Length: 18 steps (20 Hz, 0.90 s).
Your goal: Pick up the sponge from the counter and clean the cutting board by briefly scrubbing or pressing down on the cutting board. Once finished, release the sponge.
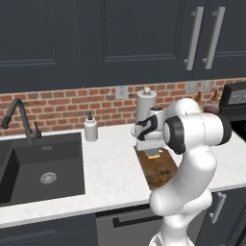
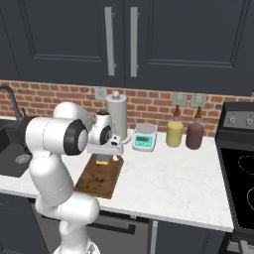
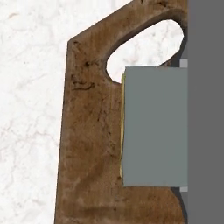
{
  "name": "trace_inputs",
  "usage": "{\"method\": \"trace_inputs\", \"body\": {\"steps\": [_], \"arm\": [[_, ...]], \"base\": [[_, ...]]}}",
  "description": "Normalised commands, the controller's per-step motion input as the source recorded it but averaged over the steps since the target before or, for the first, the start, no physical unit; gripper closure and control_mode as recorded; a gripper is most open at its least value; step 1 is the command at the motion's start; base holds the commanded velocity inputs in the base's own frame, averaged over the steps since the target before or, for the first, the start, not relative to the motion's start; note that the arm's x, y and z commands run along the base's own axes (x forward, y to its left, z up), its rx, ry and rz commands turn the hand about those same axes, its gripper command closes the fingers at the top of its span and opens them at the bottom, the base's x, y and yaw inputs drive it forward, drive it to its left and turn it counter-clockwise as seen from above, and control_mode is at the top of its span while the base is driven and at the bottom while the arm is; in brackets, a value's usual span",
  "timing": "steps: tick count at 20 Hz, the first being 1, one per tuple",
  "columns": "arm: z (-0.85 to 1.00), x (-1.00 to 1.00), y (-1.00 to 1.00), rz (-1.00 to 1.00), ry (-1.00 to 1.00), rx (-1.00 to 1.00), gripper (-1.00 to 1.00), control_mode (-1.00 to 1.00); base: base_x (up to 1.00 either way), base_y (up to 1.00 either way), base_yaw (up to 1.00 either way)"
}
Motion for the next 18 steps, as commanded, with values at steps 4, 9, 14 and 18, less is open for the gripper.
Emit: {"method": "trace_inputs", "body": {"steps": [4, 9, 14, 18], "arm": [[-0.02, -0.21, -0.17, -0.04, 0.02, 0.0, 1.0, -1.0], [-0.04, -0.29, -0.15, -0.03, 0.03, 0.0, 1.0, -1.0], [-0.02, -0.3, -0.02, 0.0, 0.1, 0.0, 1.0, -1.0], [-0.24, -0.34, 0.0, 0.0, 0.2, 0.0, 1.0, -1.0]], "base": [[0.0, 0.0, 0.0], [0.0, 0.0, 0.0], [0.0, 0.0, 0.0], [0.0, 0.0, 0.0]]}}
